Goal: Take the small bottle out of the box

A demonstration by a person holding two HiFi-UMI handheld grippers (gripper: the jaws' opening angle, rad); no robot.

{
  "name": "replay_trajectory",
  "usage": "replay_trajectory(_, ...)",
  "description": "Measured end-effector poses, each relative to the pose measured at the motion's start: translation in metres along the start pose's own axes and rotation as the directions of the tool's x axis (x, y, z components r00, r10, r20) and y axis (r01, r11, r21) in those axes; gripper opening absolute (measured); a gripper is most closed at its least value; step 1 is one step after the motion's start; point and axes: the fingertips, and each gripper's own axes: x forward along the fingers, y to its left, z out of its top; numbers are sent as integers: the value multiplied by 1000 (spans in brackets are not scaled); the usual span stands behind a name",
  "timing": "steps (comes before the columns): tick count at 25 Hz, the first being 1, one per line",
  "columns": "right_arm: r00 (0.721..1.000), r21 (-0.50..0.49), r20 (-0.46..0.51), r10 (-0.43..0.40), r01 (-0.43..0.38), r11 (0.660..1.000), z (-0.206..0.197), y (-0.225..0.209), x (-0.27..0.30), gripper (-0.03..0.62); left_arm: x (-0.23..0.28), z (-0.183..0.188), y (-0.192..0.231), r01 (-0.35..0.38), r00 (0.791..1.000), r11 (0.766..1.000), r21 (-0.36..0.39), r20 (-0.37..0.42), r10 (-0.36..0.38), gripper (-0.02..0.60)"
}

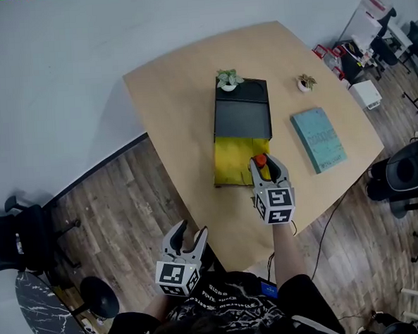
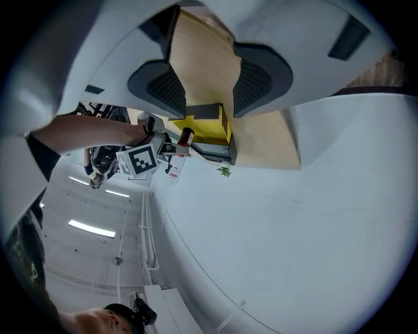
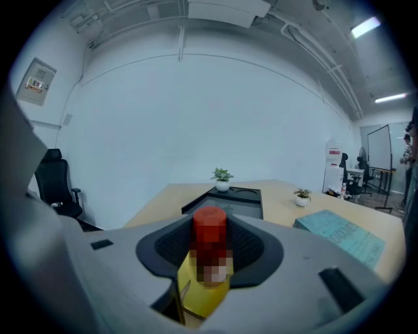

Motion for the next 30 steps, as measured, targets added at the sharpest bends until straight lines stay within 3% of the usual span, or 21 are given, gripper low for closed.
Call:
replay_trajectory(6,999,-52,32,4,-2,999,21,12,-21,155,-5,-1,-6,25,1000,1000,14,9,-25,233)
replay_trajectory(14,999,-40,50,2,0,999,36,30,-59,155,-18,7,-2,57,997,998,9,42,-58,233)
replay_trajectory(19,999,-63,51,14,-11,998,38,46,-82,155,-24,16,-13,98,992,995,36,71,-100,233)
replay_trajectory(24,997,-51,75,15,-11,999,42,63,-109,155,-26,8,-24,175,983,982,67,41,-178,233)
replay_trajectory(30,995,-26,100,-4,7,1000,42,76,-145,155,-32,16,-25,198,977,978,60,65,-202,233)
